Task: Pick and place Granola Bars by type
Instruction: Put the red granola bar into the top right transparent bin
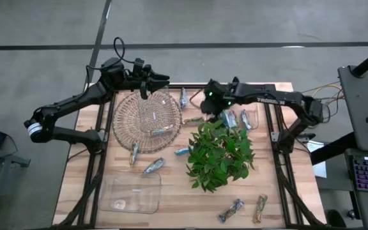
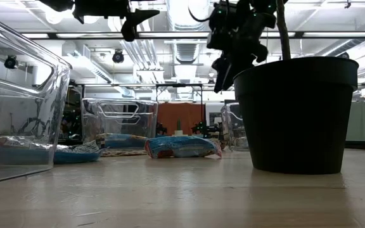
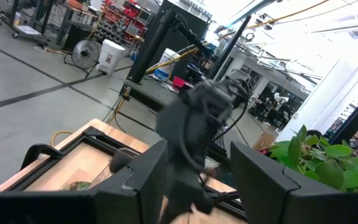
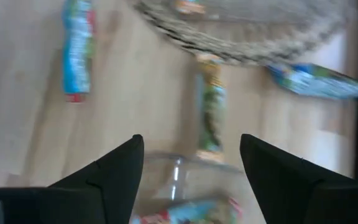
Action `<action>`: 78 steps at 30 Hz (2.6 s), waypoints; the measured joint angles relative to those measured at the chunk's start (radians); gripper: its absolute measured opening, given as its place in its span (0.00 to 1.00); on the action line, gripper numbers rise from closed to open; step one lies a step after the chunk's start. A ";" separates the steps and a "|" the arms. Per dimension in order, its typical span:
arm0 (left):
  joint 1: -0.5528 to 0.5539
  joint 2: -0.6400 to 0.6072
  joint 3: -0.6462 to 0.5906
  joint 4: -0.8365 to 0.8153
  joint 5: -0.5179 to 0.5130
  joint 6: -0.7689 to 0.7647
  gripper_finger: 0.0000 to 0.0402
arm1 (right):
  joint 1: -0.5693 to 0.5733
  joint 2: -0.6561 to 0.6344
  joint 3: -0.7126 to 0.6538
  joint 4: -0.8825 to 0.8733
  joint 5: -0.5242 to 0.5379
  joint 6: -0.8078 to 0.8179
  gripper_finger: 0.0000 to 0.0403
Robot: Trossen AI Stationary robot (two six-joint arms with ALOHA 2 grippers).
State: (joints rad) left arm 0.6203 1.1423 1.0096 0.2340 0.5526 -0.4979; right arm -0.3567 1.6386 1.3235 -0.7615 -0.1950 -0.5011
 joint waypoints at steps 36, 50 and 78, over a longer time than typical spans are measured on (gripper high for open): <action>0.000 0.000 0.000 -0.006 0.000 0.000 0.39 | 0.188 0.310 0.116 0.010 -0.133 0.009 0.65; 0.000 0.000 0.000 -0.008 0.000 0.000 0.39 | 0.217 0.375 0.114 0.037 -0.200 0.008 0.62; 0.000 0.000 0.000 -0.012 0.000 0.000 0.39 | 0.222 0.454 0.113 0.058 -0.195 0.058 0.46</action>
State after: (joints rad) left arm 0.6204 1.1423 1.0096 0.2219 0.5526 -0.4980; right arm -0.1352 2.0930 1.4361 -0.7030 -0.3901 -0.4433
